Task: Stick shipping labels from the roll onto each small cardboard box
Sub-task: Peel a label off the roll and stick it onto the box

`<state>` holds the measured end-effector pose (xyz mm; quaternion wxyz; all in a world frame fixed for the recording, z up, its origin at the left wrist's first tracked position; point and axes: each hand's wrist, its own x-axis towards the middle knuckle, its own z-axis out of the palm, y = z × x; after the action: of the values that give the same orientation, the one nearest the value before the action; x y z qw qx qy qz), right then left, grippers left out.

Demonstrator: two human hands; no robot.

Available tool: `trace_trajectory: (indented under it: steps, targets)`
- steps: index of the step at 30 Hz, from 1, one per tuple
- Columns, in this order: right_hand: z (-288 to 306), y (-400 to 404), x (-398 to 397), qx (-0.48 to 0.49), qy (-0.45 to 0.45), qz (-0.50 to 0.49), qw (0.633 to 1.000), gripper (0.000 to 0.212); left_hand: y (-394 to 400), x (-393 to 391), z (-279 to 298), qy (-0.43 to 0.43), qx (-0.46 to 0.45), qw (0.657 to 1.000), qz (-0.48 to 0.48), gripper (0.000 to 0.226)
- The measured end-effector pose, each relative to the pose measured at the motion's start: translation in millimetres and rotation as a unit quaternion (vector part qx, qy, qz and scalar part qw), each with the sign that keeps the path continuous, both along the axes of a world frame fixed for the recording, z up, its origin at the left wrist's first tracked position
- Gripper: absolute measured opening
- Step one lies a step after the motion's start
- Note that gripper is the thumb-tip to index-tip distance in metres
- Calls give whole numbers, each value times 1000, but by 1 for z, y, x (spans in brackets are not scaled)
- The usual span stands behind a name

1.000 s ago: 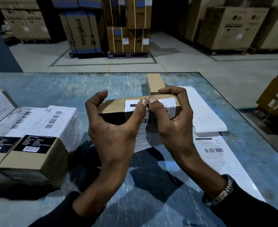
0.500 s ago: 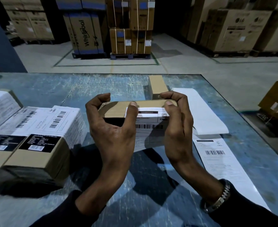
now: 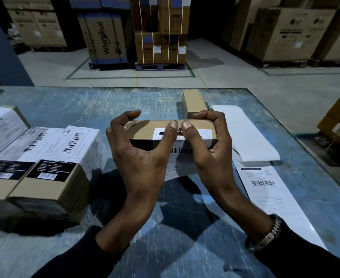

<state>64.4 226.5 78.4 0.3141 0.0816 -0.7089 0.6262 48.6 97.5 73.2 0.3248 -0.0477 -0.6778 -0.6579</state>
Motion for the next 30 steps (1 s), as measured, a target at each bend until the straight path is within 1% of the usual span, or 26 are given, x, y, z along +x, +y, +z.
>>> trace_trajectory:
  steps: [3,4,6,8,10,11,13,14,15,17,20,21,25,27,28,30]
  targets:
    - [-3,3,-3,6,-14,7,1000,14,-1,-1,0,2,6,1000,5,53]
    - [-3,4,-4,7,-17,4,1000,14,-1,-2,0,2,12,1000,8,47]
    - [-2,5,-4,7,-28,-4,1000,22,-1,-4,0,3,35,999,3,38]
    - [-1,5,-6,-6,-45,-3,999,29,-2,-4,0,0,50,999,-4,35]
    - [-1,5,-7,-35,-57,3,998,36,0,-1,0,-1,45,999,-8,41]
    - [0,5,-6,-43,-58,6,997,39,1,1,0,-1,35,999,-6,49]
    - [2,4,-5,-22,-46,7,999,32,2,2,0,0,12,1000,0,68]
    - [2,4,-4,-7,-39,8,999,27,1,2,-1,2,2,1000,1,74]
    - [1,4,-3,2,-34,6,999,27,0,0,-2,5,-7,1000,1,76]
    - [-3,5,-4,14,-29,5,999,28,-2,-2,-3,10,-6,1000,-7,70]
    - [-8,8,-7,20,-44,13,999,16,-4,-5,-1,10,8,1000,-6,56]
    - [-7,8,-8,18,-52,7,998,16,-5,-6,0,11,14,1000,-4,52]
    - [-1,9,-9,-2,-88,3,996,36,-3,-7,1,11,43,999,-15,44]
    - [1,10,-9,-30,-99,12,995,45,-1,-5,0,1,49,998,-31,48]
    - [3,10,-8,-30,-101,17,994,47,0,-4,-1,-5,46,998,-32,54]
    - [6,10,-5,10,-96,27,995,42,-2,-4,-4,-17,28,999,-28,70]
